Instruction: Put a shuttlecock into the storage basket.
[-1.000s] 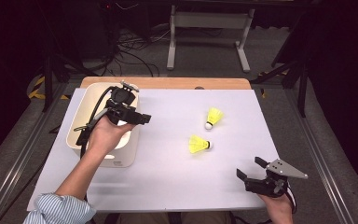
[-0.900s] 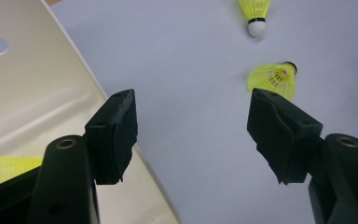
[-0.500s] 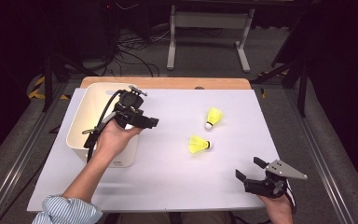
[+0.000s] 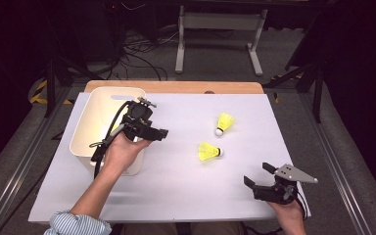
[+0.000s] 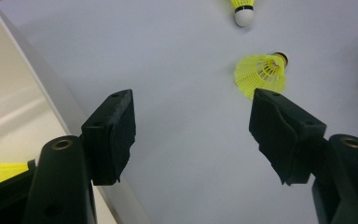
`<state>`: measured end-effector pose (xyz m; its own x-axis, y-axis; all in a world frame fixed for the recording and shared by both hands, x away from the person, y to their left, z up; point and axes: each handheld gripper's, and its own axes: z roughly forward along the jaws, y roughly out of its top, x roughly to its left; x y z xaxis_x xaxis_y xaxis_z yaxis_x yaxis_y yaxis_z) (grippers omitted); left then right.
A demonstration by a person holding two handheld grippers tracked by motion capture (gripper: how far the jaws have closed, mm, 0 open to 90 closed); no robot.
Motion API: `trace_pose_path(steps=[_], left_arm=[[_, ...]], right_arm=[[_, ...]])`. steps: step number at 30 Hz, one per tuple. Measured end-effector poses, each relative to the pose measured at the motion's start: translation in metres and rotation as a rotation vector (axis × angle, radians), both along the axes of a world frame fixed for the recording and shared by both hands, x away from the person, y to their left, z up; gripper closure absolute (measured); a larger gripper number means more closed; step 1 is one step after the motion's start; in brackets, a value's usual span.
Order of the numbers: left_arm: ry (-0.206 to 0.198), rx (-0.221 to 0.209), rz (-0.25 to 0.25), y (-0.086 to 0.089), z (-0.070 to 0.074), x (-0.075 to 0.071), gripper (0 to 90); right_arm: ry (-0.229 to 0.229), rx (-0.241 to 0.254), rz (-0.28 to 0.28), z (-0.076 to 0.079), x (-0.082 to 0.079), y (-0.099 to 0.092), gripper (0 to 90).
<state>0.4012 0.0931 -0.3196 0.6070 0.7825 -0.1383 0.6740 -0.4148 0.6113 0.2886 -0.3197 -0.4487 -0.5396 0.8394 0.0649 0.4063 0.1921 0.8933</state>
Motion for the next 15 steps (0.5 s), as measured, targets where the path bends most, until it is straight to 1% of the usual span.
trace_pose_path(steps=[3,5,8,12,15], left_arm=[[0.003,0.003,0.0,-0.003,-0.003,0.0,32.1],[0.0,0.004,-0.001,-0.004,-0.003,0.001,31.9],[0.002,0.004,0.001,-0.006,-0.004,0.0,31.6],[-0.004,0.001,0.001,-0.007,-0.004,0.0,31.3],[-0.004,-0.003,-0.002,-0.01,-0.005,0.0,30.9]], right_arm=[[0.011,-0.014,0.016,0.002,0.006,0.001,11.6],[0.024,-0.015,0.024,0.004,0.011,0.002,13.2],[0.055,-0.032,0.043,0.005,0.019,0.005,16.0],[0.088,-0.079,0.078,0.006,0.028,0.013,20.6],[0.112,-0.128,0.1,0.008,0.035,0.02,23.4]])
